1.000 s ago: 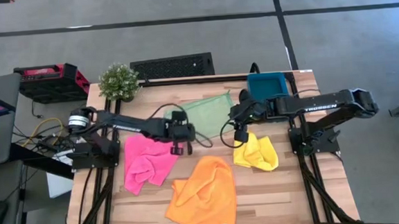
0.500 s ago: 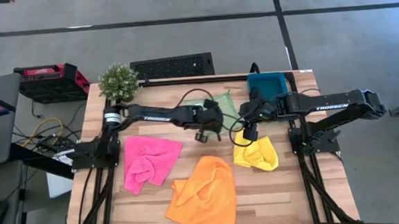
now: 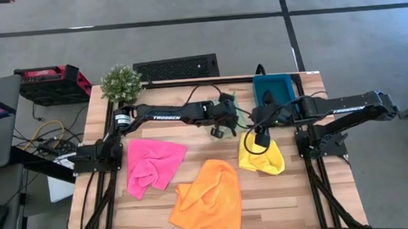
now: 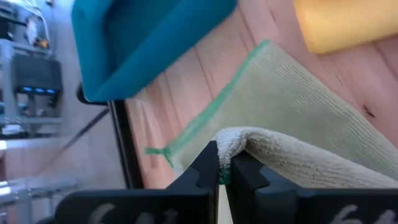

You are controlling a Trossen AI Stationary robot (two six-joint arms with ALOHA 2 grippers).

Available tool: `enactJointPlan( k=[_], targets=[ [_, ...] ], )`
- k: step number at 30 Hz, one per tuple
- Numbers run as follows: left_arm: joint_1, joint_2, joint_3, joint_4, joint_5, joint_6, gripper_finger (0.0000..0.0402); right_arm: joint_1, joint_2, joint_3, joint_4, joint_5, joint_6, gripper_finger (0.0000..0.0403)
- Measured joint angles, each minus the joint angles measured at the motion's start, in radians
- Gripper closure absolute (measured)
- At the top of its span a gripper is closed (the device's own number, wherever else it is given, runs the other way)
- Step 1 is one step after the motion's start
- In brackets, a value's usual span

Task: Fold microfiber towels
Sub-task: Fold the green microfiber towel

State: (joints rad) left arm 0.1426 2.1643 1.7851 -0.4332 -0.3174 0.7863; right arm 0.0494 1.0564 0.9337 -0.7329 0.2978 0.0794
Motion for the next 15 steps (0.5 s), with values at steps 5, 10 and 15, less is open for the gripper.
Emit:
enactJointPlan(
  k=[5, 10, 15],
  targets=[
    [0.013, 0.032, 0.0, 0.08, -0.004, 0.021, 0.04, 0.019, 0.0, 0.0, 0.005, 0.008, 0.002, 0.022],
    [0.019, 0.043, 0.001, 0.099, -0.006, -0.008, 0.04, 0.024, -0.001, 0.0, 0.006, 0.022, 0.002, 0.022],
    [0.019, 0.049, 0.0, 0.094, -0.02, -0.02, 0.0388, 0.024, -0.001, 0.0, 0.007, 0.022, 0.002, 0.022]
  ],
)
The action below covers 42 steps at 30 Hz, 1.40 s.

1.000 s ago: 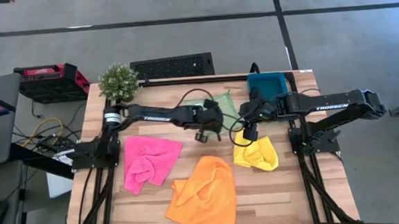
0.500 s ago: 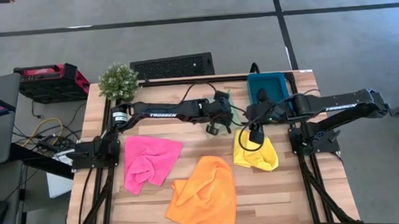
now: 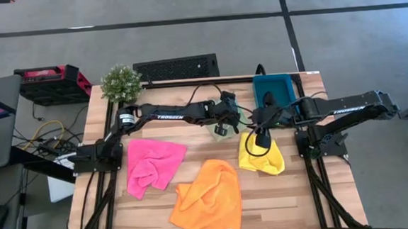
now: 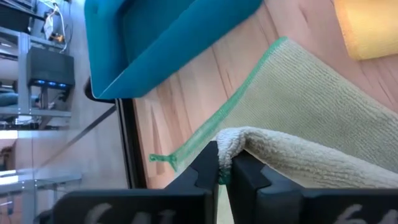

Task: Fold microfiber towels
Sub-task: Fold the green microfiber towel, then put the green folded microfiber towel into the bin

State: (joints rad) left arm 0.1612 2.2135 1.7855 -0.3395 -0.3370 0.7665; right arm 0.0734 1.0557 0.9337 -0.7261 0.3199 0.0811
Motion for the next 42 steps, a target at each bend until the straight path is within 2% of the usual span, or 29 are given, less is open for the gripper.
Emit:
enactJointPlan(
  k=[11, 16, 20, 27, 29, 37, 42],
  targets=[
    [-0.002, 0.0, 0.0, 0.002, 0.0, -0.017, 0.0279, 0.0, 0.0, 0.0, 0.0, 0.0, -0.003, 0.022],
    [-0.016, -0.006, 0.0, -0.018, -0.012, -0.077, 0.0249, -0.006, 0.0, 0.0, 0.0, 0.0, -0.002, 0.022],
    [-0.034, -0.064, -0.001, -0.147, 0.028, -0.194, 0.0243, -0.016, 0.0, 0.0, 0.001, 0.0, 0.005, 0.022],
    [-0.061, -0.202, -0.001, -0.458, 0.283, -0.417, 0.0242, -0.058, 0.001, 0.0, 0.001, -0.008, 0.096, 0.022],
    [-0.084, -0.236, -0.001, -0.517, 0.311, -0.45, 0.0242, -0.088, 0.016, 0.0, 0.015, -0.014, 0.124, 0.022],
    [-0.195, -0.374, -0.001, -0.713, 0.292, -0.568, 0.0242, -0.252, 0.131, 0.0, 0.036, -0.188, 0.156, 0.022],
    [-0.256, -0.46, -0.001, -0.8, 0.185, -0.7, 0.0242, -0.351, 0.239, 0.0, 0.101, -0.261, 0.18, 0.022]
  ],
)
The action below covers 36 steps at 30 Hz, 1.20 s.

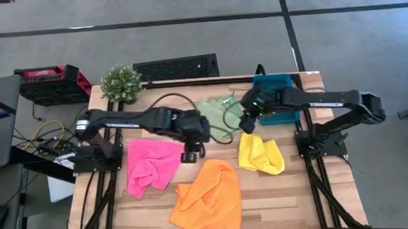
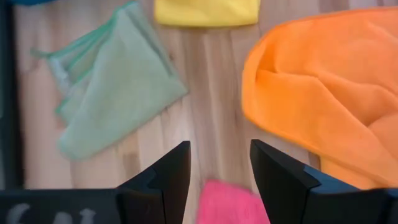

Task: Fold microfiber towels
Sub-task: Put the green folded microfiber towel into the bin

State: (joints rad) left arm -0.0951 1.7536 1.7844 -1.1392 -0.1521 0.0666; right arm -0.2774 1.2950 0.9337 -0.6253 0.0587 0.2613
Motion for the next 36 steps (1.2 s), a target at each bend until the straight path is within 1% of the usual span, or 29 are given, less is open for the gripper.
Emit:
enactJointPlan(
  k=[3, 6, 11, 13, 17, 21, 23, 28, 36],
  targets=[
    [-0.034, -0.043, 0.0, -0.043, -0.077, -0.07, 0.0242, -0.05, 0.08, 0.01, 0.025, -0.031, 0.025, 0.022],
    [-0.061, -0.08, 0.0, -0.07, -0.131, -0.123, 0.0242, -0.092, 0.172, 0.049, 0.023, -0.035, 0.028, 0.022],
    [-0.095, -0.122, 0.0, -0.131, -0.193, -0.181, 0.0242, -0.137, 0.319, 0.166, 0.022, -0.037, 0.029, 0.022],
    [-0.104, -0.133, 0.0, -0.157, -0.213, -0.201, 0.0242, -0.148, 0.366, 0.21, -0.011, -0.038, 0.029, 0.022],
    [-0.121, -0.154, 0.0, -0.213, -0.251, -0.25, 0.0242, -0.173, 0.44, 0.257, -0.055, -0.038, 0.027, 0.022],
    [-0.134, -0.164, 0.0, -0.261, -0.279, -0.289, 0.0242, -0.187, 0.485, 0.285, -0.083, -0.038, -0.043, 0.022],
    [-0.136, -0.169, 0.0, -0.281, -0.284, -0.298, 0.0242, -0.186, 0.5, 0.311, -0.129, -0.037, -0.047, 0.022],
    [-0.136, -0.17, 0.0, -0.293, -0.307, -0.3, 0.0242, -0.173, 0.509, 0.334, -0.135, -0.035, -0.083, 0.022],
    [-0.139, -0.17, 0.0, -0.293, -0.307, -0.298, 0.0242, -0.19, 0.51, 0.334, -0.134, -0.038, -0.059, 0.022]
  ],
)
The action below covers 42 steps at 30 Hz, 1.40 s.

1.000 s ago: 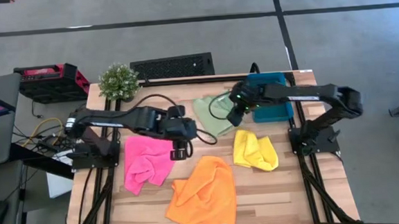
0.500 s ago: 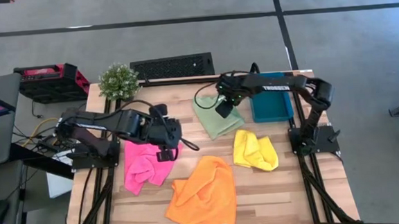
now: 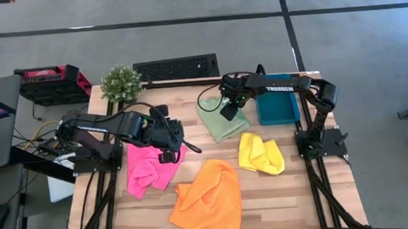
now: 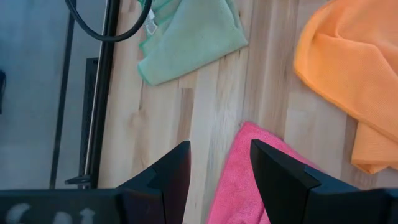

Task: Fold microfiber towels
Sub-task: Put the green folded microfiber towel into the bin

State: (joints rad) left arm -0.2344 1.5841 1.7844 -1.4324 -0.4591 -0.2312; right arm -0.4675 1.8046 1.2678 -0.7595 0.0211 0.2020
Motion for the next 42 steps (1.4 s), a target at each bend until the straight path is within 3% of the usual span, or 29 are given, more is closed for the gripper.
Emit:
enactJointPlan(
  k=[7, 14, 30, 42],
  targets=[
    [-0.015, 0.0, 0.0, 0.0, 0.0, 0.009, 0.0242, -0.013, 0.0, 0.0, -0.007, 0.002, 0.011, 0.0196],
    [-0.033, 0.0, 0.0, -0.01, 0.0, 0.009, 0.0242, -0.04, 0.0, 0.0, -0.007, 0.003, 0.146, 0.016],
    [-0.033, 0.001, 0.0, -0.014, 0.0, 0.009, 0.0242, -0.065, 0.001, -0.057, 0.088, 0.005, 0.158, 0.0159],
    [-0.032, 0.002, 0.0, -0.017, -0.002, 0.009, 0.0242, -0.058, 0.157, -0.021, 0.069, -0.021, 0.133, 0.0159]
  ],
)
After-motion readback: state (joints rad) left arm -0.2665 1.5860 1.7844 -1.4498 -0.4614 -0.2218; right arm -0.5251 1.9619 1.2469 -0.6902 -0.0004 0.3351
